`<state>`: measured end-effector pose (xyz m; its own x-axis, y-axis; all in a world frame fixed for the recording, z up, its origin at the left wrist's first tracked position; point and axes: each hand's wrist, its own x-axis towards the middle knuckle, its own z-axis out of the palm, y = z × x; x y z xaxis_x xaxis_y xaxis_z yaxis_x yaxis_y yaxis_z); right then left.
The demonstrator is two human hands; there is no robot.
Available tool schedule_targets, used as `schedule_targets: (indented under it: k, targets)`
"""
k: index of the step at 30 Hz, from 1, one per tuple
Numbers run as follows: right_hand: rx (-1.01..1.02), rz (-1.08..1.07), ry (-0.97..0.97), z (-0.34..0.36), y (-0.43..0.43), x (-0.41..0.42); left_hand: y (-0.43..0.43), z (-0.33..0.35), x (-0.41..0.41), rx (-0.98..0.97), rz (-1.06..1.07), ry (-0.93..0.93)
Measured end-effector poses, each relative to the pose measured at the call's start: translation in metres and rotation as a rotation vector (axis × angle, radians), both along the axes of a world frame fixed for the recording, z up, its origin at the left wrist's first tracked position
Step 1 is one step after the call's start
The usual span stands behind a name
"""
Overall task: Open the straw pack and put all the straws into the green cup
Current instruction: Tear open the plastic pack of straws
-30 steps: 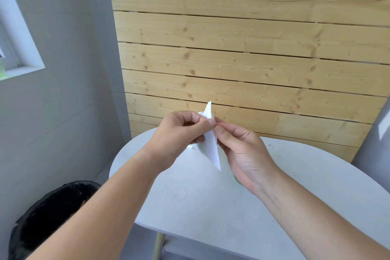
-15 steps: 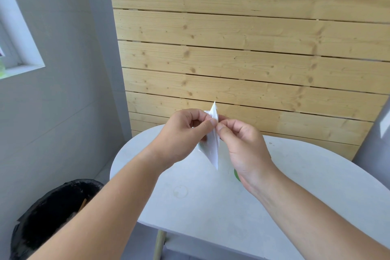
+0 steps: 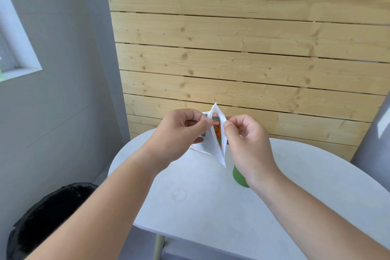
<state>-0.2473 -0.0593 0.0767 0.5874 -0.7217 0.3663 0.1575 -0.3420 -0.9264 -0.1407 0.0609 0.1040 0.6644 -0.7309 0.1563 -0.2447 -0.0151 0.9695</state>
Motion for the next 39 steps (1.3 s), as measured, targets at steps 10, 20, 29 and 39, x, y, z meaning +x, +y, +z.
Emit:
schedule_targets:
  k: [10,20,29,39]
  targets:
    - [-0.165,0.037,0.039,0.006,-0.015,-0.005,0.0,0.003,-0.002,0.003,0.079,-0.071]
    - [0.011,0.079,0.025,0.014,-0.017,-0.009,-0.007,0.003,-0.011,0.02,0.274,-0.287]
    - [0.428,0.122,-0.165,0.03,-0.023,-0.012,-0.005,-0.006,-0.004,0.127,0.259,0.386]
    - [0.799,0.355,-0.321,0.032,-0.006,-0.016,-0.02,-0.025,-0.009,-0.498,-0.174,1.046]
